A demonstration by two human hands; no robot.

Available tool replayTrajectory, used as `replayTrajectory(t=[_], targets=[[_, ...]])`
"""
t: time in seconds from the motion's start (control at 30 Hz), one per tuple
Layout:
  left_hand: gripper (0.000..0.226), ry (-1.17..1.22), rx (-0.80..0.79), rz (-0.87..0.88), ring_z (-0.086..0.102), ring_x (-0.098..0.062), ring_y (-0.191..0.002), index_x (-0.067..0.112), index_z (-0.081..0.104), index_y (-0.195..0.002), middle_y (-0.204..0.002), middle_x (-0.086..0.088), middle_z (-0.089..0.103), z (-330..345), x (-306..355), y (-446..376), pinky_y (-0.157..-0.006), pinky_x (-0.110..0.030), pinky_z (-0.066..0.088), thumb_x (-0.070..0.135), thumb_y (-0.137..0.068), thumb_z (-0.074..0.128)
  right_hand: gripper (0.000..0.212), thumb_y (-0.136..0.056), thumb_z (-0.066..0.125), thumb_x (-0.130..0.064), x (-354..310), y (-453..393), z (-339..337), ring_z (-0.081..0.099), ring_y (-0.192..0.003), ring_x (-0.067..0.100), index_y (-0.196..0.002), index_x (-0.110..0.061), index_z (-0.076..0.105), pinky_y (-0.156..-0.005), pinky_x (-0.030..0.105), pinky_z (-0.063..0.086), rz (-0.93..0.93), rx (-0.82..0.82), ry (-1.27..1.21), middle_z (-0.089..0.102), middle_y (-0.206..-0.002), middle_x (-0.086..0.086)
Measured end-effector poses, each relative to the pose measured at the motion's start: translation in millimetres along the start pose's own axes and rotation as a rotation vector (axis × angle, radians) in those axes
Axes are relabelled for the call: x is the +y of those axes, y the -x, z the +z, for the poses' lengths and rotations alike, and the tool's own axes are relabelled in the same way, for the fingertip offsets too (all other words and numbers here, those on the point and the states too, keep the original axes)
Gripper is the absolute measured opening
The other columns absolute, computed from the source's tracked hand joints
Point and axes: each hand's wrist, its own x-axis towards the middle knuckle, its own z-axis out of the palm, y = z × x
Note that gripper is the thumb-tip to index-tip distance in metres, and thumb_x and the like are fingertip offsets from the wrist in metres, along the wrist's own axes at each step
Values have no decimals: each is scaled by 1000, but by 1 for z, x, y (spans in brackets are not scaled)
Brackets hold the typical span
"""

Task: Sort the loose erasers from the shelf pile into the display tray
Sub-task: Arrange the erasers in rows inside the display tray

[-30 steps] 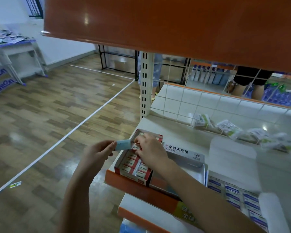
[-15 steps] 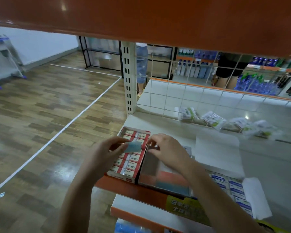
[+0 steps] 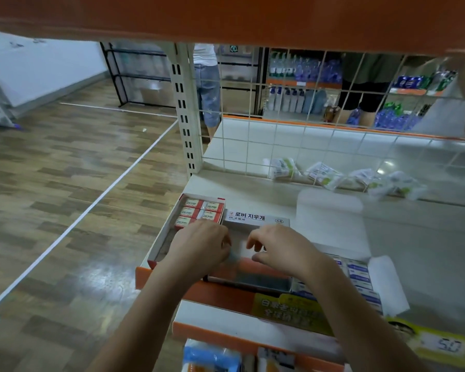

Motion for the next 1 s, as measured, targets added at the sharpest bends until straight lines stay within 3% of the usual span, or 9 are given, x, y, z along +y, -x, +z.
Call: replayTrajectory(t=[0.13, 0.27, 0.4, 0.57, 0.67, 0.8, 0.93, 1.0], targets=[[23, -45, -28, -16, 58, -13, -94, 22, 65, -105, -104, 4, 65, -1, 4, -5, -68, -22, 41, 29, -91, 49, 26, -90, 58, -27, 0, 4, -2, 55, -100, 12, -116, -24, 58, -84, 28, 46, -3, 14, 7, 60, -111, -5], [23, -8, -48, -32, 59, -13, -98, 27, 65, -108, -110, 5, 66, -6, 5, -6, -72, -24, 45, 28, -92, 49, 26, -90, 57, -27, 2, 10, -4, 56, -99, 11, -116, -25, 58, -86, 29, 47, 6, 39, -15, 61, -110, -6], [22, -3, -47, -30, 59, -10, -98, 29, 64, -109, -109, 7, 66, -6, 2, -5, -69, -21, 40, 27, -93, 49, 26, -91, 57, -25, 5, 16, -5, 56, -98, 11, -116, -23, 59, -86, 28, 47, 13, 89, -40, 61, -110, -5], [19, 5, -28, -61, 60, -10, -94, 29, 66, -105, -105, 8, 68, -3, 1, -5, -70, -22, 45, 29, -91, 53, 22, -90, 57, -21, 15, 24, -15, 54, -97, 9, -112, -20, 63, -84, 20, 42, 38, 242, -76, 62, -108, -4], [20, -31, -36, -45, 60, -10, -94, 28, 67, -105, -105, 8, 67, -4, 0, -5, -73, -24, 47, 27, -90, 54, 24, -92, 55, -20, 25, 28, -26, 52, -100, 12, -115, -18, 61, -84, 23, 41, 146, 322, -60, 60, -111, -1], [18, -90, -43, -18, 59, -11, -98, 31, 68, -102, -105, 9, 67, -8, 1, -7, -71, -22, 42, 28, -90, 55, 30, -92, 55, -32, 36, 29, -31, 55, -94, 19, -114, -12, 59, -76, 27, 42, 347, 240, -17, 59, -107, 4], [18, -143, -69, 36, 59, -10, -99, 29, 69, -102, -104, 10, 68, -10, 1, -11, -69, -19, 40, 29, -90, 56, 37, -91, 54, -39, 37, 27, -29, 63, -92, 24, -102, -5, 64, -78, 36, 51, 428, 149, -55, 66, -99, 10], [18, -161, -100, 53, 58, -9, -102, 29, 69, -101, -104, 11, 68, -12, 1, -14, -71, -20, 40, 28, -89, 56, 35, -91, 55, -37, 36, 24, -27, 62, -72, 21, -85, -3, 64, -64, 32, 49, 427, 108, -75, 64, -79, 9]])
